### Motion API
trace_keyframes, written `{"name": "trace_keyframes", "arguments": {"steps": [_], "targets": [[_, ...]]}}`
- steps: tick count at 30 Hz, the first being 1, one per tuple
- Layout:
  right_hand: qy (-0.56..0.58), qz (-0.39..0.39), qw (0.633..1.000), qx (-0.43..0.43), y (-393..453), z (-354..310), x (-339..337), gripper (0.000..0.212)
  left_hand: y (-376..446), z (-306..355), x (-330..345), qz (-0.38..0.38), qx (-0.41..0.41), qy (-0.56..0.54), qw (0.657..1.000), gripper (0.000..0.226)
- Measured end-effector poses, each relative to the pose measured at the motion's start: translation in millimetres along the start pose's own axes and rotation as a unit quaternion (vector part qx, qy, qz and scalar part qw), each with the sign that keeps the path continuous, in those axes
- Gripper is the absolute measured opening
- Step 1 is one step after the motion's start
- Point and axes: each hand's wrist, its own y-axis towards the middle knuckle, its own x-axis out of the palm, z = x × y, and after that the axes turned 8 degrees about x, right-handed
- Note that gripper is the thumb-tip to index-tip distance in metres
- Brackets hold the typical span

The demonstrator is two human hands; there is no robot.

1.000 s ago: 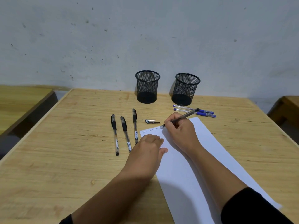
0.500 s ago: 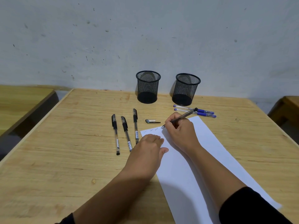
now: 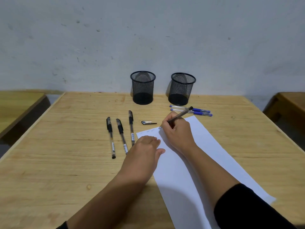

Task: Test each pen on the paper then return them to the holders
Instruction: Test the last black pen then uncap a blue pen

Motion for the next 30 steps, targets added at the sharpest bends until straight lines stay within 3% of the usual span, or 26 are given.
{"name": "trace_keyframes", "arguments": {"steps": [16, 21, 24, 26, 30], "targets": [[0.014, 0.031, 0.999, 0.037, 2.3, 2.6, 1.3, 0.018, -2.1, 4.0, -2.6, 0.011, 0.006, 0.012, 1.000, 0.040], [0.114, 0.046, 0.989, 0.086, 6.3, -0.4, -6.8, 0.020, 8.9, -4.9, -13.2, 0.057, -0.005, -0.024, 0.998, 0.020], [0.274, 0.028, 0.953, 0.125, 8.5, -9.5, -13.8, 0.017, 37.0, -19.6, -24.8, 0.129, -0.055, -0.043, 0.989, 0.023], [0.353, 0.008, 0.923, 0.150, 10.3, -18.1, -19.5, 0.012, 57.9, -31.8, -28.9, 0.100, -0.096, -0.029, 0.990, 0.028], [0.330, -0.009, 0.936, 0.124, 19.0, -19.3, -21.8, 0.016, 81.1, -48.6, -25.2, 0.001, -0.131, 0.016, 0.991, 0.018]]}}
